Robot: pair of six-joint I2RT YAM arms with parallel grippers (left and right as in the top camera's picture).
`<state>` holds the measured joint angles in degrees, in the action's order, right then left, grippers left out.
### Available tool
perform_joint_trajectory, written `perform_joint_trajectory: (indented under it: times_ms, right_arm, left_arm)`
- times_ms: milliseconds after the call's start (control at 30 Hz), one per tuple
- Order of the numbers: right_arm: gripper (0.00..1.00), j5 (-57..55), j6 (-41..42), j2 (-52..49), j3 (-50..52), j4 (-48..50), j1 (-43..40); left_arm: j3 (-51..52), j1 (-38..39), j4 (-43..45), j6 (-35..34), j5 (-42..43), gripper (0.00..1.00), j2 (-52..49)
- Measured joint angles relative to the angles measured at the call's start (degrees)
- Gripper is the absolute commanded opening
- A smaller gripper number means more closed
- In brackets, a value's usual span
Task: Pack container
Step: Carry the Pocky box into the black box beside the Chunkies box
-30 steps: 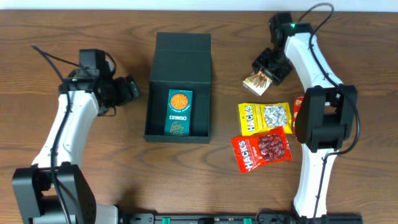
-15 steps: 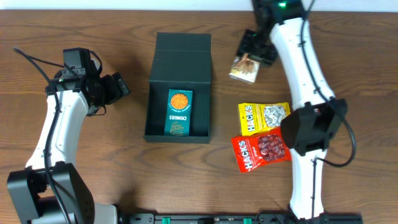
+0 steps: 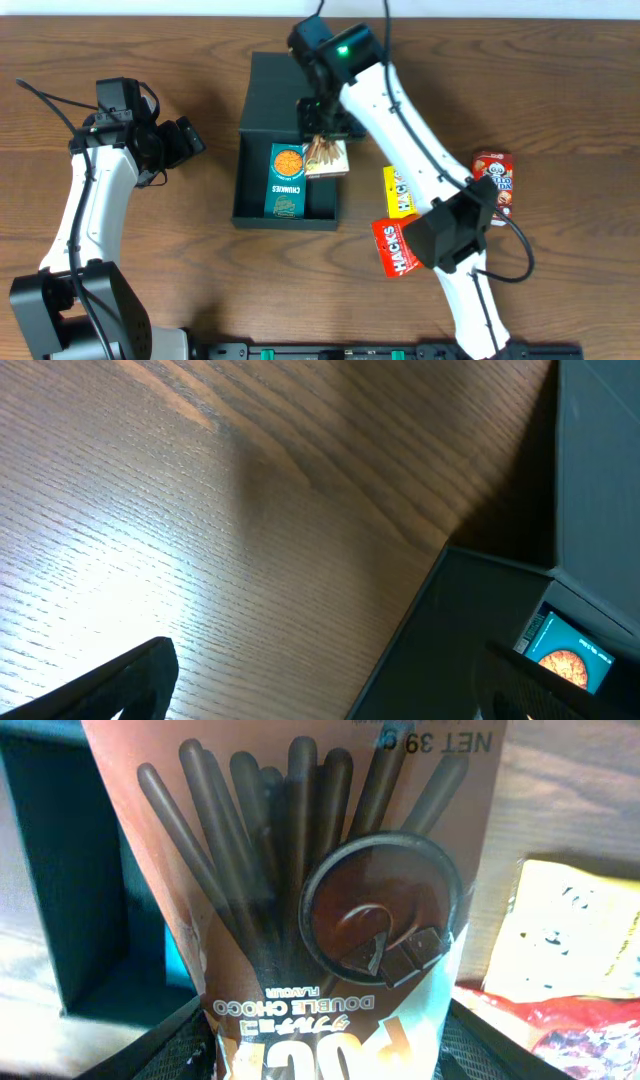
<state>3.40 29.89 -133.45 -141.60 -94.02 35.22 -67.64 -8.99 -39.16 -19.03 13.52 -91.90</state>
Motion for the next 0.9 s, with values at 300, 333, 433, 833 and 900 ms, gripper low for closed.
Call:
perform_joint_trajectory:
  times_ms: [300, 333, 433, 833, 900]
  right_arm:
    - [0.63, 0.0, 0.9, 0.0, 4.1, 0.7, 2.0]
    - [0.63, 0.0, 1.1, 0.0, 4.9, 0.8, 2.1]
    - [0.62, 0.0, 1.6, 0.0, 7.6, 1.7, 2.3]
    - [0.46, -0.4, 2.8, 0.0, 9.8, 4.1, 4.1]
    - [0.29, -0.5, 2.5, 0.0, 9.7, 4.3, 4.1]
  left_arm:
    - [0.0, 0.0, 0.0, 0.0, 0.0, 0.95, 0.0]
    - [0.0, 0.0, 0.0, 0.0, 0.0, 0.96, 0.0]
    - [0.0, 0.0, 0.0, 0.0, 0.0, 0.96, 0.0]
    - [0.0, 0.0, 0.0, 0.0, 0.0, 0.95, 0.0]
    - [0.0, 0.0, 0.0, 0.0, 0.0, 0.95, 0.0]
